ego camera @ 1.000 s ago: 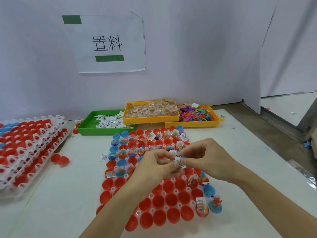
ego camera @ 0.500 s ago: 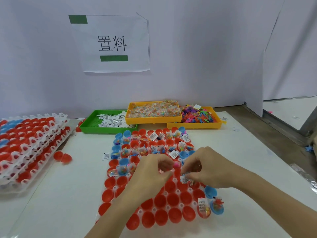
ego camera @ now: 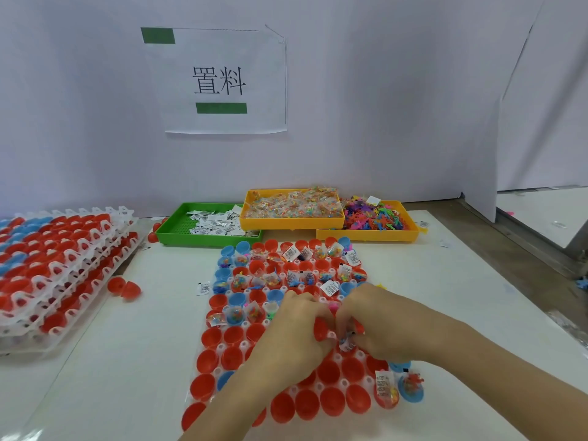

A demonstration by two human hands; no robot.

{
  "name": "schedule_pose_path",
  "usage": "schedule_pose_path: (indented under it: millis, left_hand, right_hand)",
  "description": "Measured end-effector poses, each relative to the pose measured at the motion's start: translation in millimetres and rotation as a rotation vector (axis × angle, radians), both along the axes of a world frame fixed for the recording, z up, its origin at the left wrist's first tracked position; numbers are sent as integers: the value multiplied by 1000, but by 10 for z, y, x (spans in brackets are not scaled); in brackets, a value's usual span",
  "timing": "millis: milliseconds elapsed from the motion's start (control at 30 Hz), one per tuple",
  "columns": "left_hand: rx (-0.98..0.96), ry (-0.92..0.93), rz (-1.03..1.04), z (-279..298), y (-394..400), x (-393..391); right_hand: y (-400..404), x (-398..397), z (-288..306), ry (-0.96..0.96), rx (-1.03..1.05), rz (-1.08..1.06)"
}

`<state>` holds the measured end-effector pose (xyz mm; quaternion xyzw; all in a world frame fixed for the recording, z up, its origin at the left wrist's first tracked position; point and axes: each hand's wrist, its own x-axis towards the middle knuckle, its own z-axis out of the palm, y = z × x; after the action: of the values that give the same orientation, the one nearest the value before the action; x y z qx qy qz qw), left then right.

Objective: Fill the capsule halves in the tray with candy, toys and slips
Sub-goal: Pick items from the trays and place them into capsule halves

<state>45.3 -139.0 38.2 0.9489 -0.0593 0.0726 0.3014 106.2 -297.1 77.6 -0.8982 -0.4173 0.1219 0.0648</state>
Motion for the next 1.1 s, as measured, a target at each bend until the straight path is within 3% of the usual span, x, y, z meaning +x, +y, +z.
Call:
schedule_pose_path:
  millis: [233, 633, 1100]
  left_hand:
    - [-4, 9, 26, -31, -18, 42]
    - [61, -27, 0, -28, -82, 26]
    - [119, -25, -147, 39, -77, -9]
  right_hand:
    - [68, 18, -4, -63, -123, 38]
    - [-17, 107, -71, 42, 24, -9]
    - [18, 107, -137, -28, 21, 20]
